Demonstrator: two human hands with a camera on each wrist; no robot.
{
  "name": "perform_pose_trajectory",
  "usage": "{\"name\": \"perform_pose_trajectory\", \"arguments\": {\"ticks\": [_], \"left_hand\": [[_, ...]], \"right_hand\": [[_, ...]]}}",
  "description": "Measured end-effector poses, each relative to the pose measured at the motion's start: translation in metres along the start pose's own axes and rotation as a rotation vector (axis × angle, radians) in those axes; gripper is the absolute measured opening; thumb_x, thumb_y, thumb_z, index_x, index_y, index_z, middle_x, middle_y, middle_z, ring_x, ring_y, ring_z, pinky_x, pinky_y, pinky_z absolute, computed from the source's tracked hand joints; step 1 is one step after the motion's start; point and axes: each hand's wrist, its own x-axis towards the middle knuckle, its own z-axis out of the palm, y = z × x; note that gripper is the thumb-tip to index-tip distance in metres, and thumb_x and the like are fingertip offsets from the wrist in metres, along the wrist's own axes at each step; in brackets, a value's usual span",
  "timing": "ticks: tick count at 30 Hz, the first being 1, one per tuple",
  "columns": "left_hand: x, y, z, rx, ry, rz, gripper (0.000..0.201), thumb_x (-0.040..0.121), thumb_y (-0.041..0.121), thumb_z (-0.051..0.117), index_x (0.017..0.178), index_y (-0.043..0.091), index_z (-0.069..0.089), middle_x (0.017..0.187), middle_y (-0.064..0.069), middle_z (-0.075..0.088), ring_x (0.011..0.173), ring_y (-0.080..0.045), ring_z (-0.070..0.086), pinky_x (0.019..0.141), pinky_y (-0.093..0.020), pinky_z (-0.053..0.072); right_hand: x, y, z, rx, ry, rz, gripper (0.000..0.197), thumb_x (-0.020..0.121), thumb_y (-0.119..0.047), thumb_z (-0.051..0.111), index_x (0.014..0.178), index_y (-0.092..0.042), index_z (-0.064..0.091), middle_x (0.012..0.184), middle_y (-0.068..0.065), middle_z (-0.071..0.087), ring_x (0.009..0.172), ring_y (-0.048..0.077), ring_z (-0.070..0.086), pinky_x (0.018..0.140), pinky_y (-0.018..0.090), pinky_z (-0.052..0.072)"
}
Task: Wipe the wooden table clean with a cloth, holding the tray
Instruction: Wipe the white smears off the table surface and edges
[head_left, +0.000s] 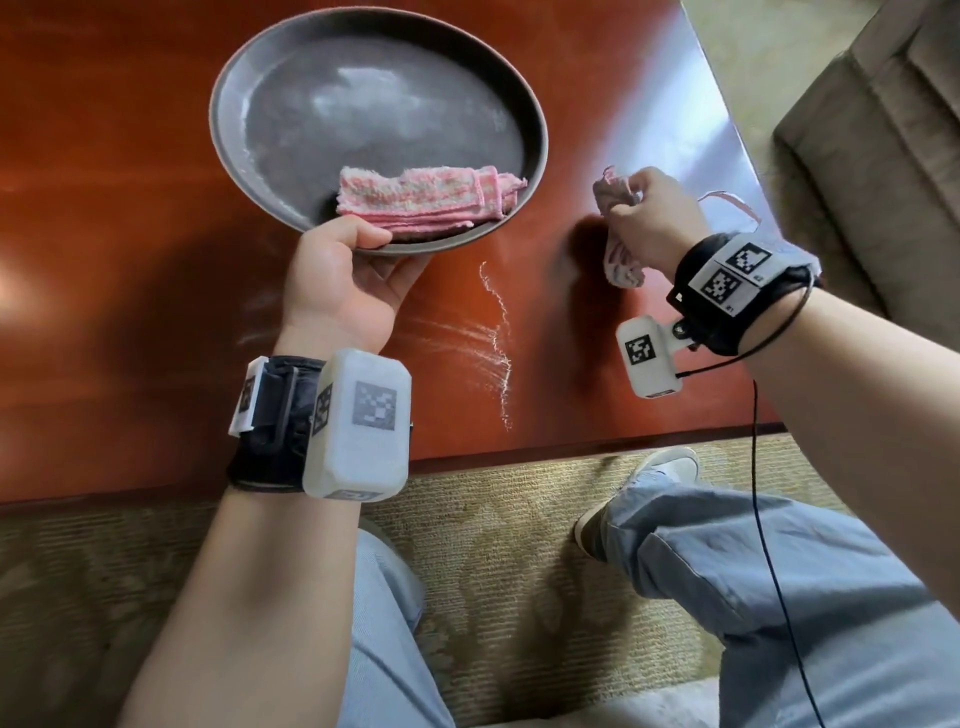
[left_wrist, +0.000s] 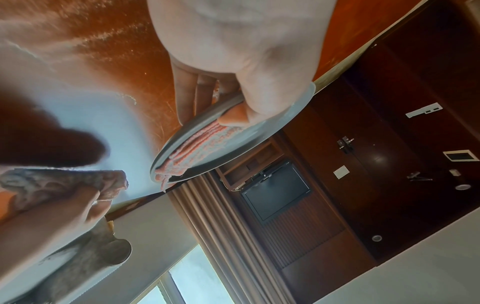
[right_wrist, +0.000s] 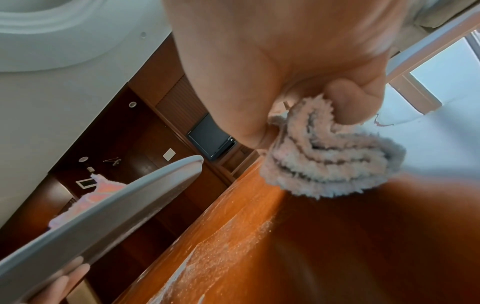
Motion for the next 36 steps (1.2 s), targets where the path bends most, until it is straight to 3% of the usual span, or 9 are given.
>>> {"name": "perform_pose_trajectory", "arguments": {"ticks": [6, 13, 16, 19, 23, 28, 32, 34, 36], "left_hand": [[0.007, 0.003, -0.001, -0.009, 0.030, 0.016, 0.032, 0.088, -0.010, 0.034, 0.098, 0.001, 0.062, 0.103, -0.019, 0.064, 0.104, -0.036, 0.063, 0.089, -0.047, 0.058], [0.006, 0.007, -0.006, -0.003, 0.029, 0.029, 0.032, 0.088, -0.011, 0.034, 0.094, 0.002, 0.063, 0.104, -0.020, 0.064, 0.118, -0.041, 0.061, 0.093, -0.050, 0.055], [0.004, 0.007, -0.011, 0.001, 0.046, 0.026, 0.032, 0.087, -0.011, 0.035, 0.096, 0.001, 0.063, 0.104, -0.020, 0.064, 0.108, -0.039, 0.064, 0.091, -0.049, 0.056], [0.003, 0.008, -0.018, 0.004, 0.073, 0.026, 0.033, 0.085, -0.011, 0.036, 0.100, 0.000, 0.063, 0.105, -0.021, 0.065, 0.107, -0.040, 0.065, 0.089, -0.051, 0.057], [0.001, 0.015, -0.031, -0.018, 0.093, 0.038, 0.040, 0.082, -0.012, 0.037, 0.112, -0.001, 0.061, 0.108, -0.022, 0.066, 0.113, -0.041, 0.064, 0.088, -0.052, 0.057], [-0.008, 0.029, -0.042, -0.046, 0.081, 0.073, 0.035, 0.084, -0.012, 0.035, 0.102, 0.000, 0.062, 0.104, -0.022, 0.065, 0.103, -0.040, 0.065, 0.083, -0.048, 0.059], [-0.013, 0.035, -0.042, -0.059, 0.076, 0.095, 0.032, 0.084, -0.013, 0.035, 0.095, -0.002, 0.062, 0.099, -0.022, 0.065, 0.098, -0.040, 0.066, 0.085, -0.048, 0.059], [-0.014, 0.033, -0.038, -0.065, 0.056, 0.079, 0.031, 0.085, -0.012, 0.034, 0.094, -0.001, 0.062, 0.099, -0.021, 0.064, 0.099, -0.039, 0.065, 0.088, -0.049, 0.057], [-0.014, 0.031, -0.032, -0.066, 0.040, 0.052, 0.030, 0.086, -0.011, 0.034, 0.093, 0.000, 0.062, 0.100, -0.020, 0.064, 0.101, -0.038, 0.064, 0.092, -0.048, 0.056]], "right_hand": [[0.011, 0.005, 0.016, -0.218, -0.074, -0.010, 0.026, 0.095, -0.018, 0.045, 0.117, -0.005, 0.051, 0.116, 0.021, 0.061, 0.109, 0.038, 0.057, 0.077, 0.031, 0.036], [0.017, 0.001, 0.037, -0.307, -0.138, -0.077, 0.026, 0.091, -0.006, 0.049, 0.116, -0.001, 0.045, 0.115, 0.025, 0.060, 0.106, 0.039, 0.060, 0.086, 0.041, 0.048], [0.018, -0.006, 0.042, -0.320, -0.177, -0.114, 0.025, 0.086, -0.001, 0.051, 0.109, -0.010, 0.045, 0.111, 0.015, 0.060, 0.103, 0.029, 0.060, 0.085, 0.039, 0.049], [0.016, -0.019, 0.050, -0.315, -0.209, -0.170, 0.026, 0.085, -0.002, 0.049, 0.102, -0.018, 0.039, 0.114, 0.017, 0.059, 0.104, 0.035, 0.059, 0.084, 0.041, 0.049], [0.008, -0.043, 0.068, -0.356, -0.247, -0.272, 0.021, 0.085, -0.003, 0.047, 0.102, -0.013, 0.041, 0.109, 0.015, 0.058, 0.095, 0.035, 0.056, 0.071, 0.036, 0.041], [-0.015, -0.076, 0.095, -0.333, -0.350, -0.414, 0.037, 0.077, -0.006, 0.049, 0.111, -0.020, 0.047, 0.107, 0.001, 0.058, 0.090, 0.026, 0.057, 0.075, 0.035, 0.048], [-0.032, -0.088, 0.094, -0.266, -0.442, -0.474, 0.040, 0.070, -0.007, 0.041, 0.108, -0.011, 0.050, 0.096, 0.005, 0.059, 0.086, 0.030, 0.058, 0.080, 0.047, 0.052], [-0.037, -0.085, 0.078, -0.174, -0.388, -0.428, 0.034, 0.077, -0.002, 0.040, 0.106, -0.007, 0.057, 0.099, 0.006, 0.064, 0.090, 0.028, 0.059, 0.083, 0.040, 0.051], [-0.043, -0.074, 0.060, -0.052, -0.301, -0.367, 0.033, 0.078, -0.003, 0.038, 0.095, -0.016, 0.063, 0.092, 0.000, 0.065, 0.085, 0.024, 0.060, 0.077, 0.036, 0.050]]}}
